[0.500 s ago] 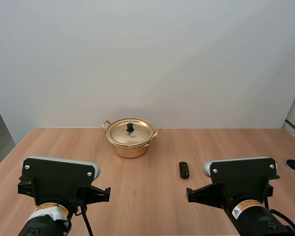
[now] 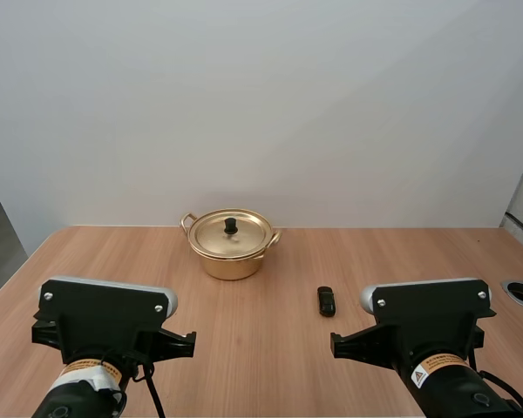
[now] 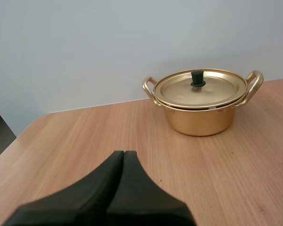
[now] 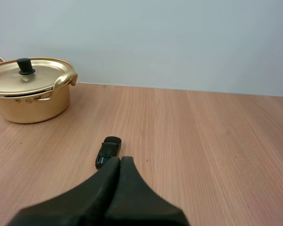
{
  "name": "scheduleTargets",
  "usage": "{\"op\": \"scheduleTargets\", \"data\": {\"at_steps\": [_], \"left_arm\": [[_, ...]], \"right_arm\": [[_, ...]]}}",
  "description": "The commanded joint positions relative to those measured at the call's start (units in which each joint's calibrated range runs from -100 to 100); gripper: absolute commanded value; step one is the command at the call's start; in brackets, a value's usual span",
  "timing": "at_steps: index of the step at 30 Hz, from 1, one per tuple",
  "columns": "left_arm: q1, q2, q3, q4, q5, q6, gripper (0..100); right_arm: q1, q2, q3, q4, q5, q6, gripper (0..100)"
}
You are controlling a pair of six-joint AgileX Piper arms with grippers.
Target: Open the pot, put the car inside, and close it
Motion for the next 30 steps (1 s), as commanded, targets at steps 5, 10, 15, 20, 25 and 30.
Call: {"op": "scheduleTargets", "data": {"at_steps": [5, 10, 15, 20, 25, 30], "left_arm": [[0.02, 0.00, 0.00, 0.06, 0.09, 0.04, 0], [0.02, 0.00, 0.00, 0.06, 0.09, 0.04, 0], [0.02, 0.00, 0.00, 0.06, 0.09, 0.04, 0], [0.02, 0.00, 0.00, 0.06, 0.09, 0.04, 0], [0.02, 0.00, 0.00, 0.06, 0.09, 0.04, 0], [0.02, 0.00, 0.00, -0.07, 0.09, 0.03, 0]], "right_arm": [[0.03, 0.00, 0.00, 0.05, -0.01, -0.01, 0], [0.03, 0.00, 0.00, 0.05, -0.01, -0.01, 0], [0.03, 0.00, 0.00, 0.05, -0.01, -0.01, 0], [0.03, 0.00, 0.00, 0.05, -0.01, -0.01, 0], [0.03, 0.00, 0.00, 0.05, -0.01, -0.01, 0], [0.03, 0.00, 0.00, 1.25, -0.18, -0.01, 0]]}}
